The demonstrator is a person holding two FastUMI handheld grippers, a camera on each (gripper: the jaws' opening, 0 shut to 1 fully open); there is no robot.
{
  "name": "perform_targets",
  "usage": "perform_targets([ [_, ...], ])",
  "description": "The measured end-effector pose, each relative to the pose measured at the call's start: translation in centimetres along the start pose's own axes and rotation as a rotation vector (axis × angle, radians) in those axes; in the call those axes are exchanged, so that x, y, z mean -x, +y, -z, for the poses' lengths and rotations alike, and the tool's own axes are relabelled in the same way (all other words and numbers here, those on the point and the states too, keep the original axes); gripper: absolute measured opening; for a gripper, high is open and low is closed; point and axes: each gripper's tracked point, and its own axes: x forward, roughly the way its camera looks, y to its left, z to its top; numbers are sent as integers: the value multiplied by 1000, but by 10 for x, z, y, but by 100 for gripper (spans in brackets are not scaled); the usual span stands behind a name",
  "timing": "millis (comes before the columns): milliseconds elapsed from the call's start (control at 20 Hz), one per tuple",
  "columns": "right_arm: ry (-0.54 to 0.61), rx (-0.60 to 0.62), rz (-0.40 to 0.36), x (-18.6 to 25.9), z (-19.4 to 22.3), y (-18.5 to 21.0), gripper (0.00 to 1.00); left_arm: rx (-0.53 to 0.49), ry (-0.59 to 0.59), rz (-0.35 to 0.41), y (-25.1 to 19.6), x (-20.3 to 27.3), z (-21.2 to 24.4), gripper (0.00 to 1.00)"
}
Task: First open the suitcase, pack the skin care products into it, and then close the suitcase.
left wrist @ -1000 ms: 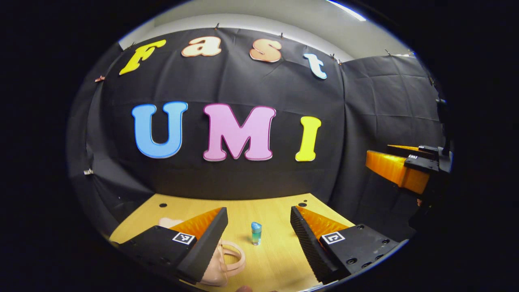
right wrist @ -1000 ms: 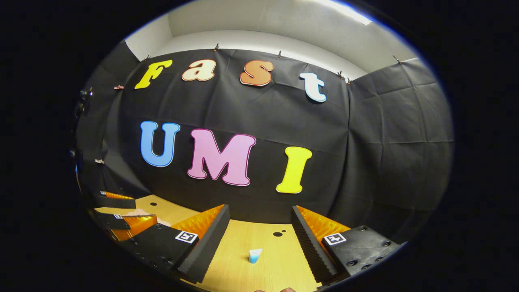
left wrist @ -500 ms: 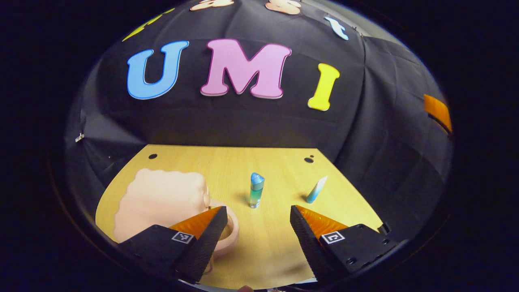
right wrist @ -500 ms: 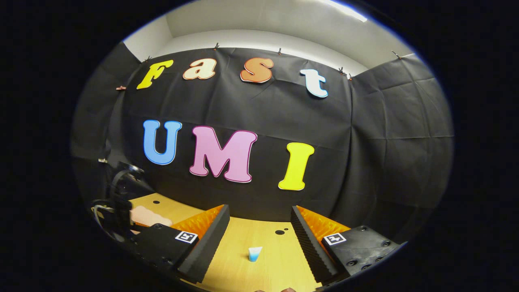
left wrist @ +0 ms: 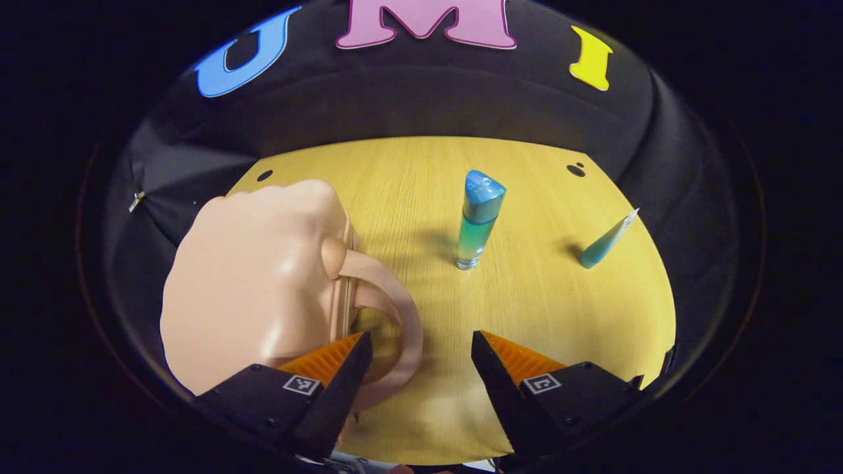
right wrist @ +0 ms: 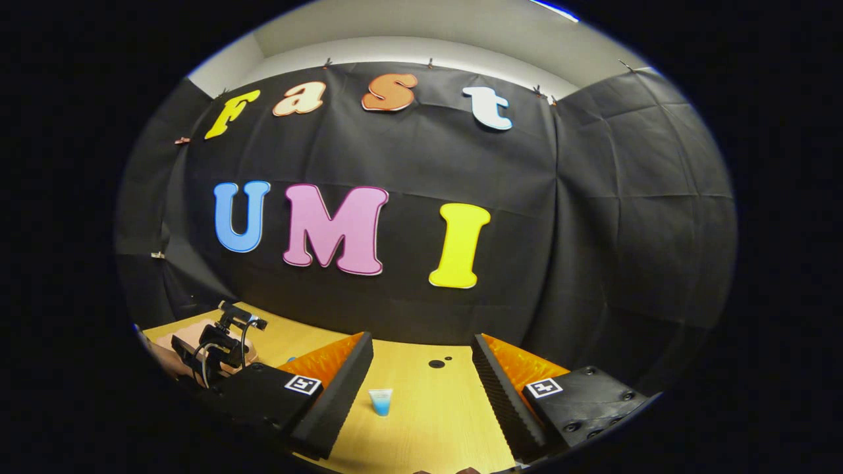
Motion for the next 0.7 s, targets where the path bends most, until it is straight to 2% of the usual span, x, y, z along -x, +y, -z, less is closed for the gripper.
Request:
perform_targets([
  [100, 13, -15, 14, -4, 4, -11, 96, 1, 20, -7, -1, -10, 0, 92],
  [150, 17, -20, 21, -6, 6, -17, 96, 11, 68, -9, 0, -19, 9, 86],
  [200, 19, -21, 25, -7, 6, -21, 96, 13, 129, -31, 8, -26, 21, 65],
  [250, 18, -22, 28, -8, 6, -24, 96, 9, 132, -42, 14, -31, 20, 52],
  [350, 22, -15, 28, -9, 9, -30, 96, -32, 121, 22, 9, -28, 16, 22],
  [500, 26, -17, 18, -10, 12, -32, 96, -111, 107, 55, 4, -3, -1, 15],
  [700, 32, -34, -31, -17, 16, -19, 96, -28, 98, 117, 17, 57, -30, 12],
])
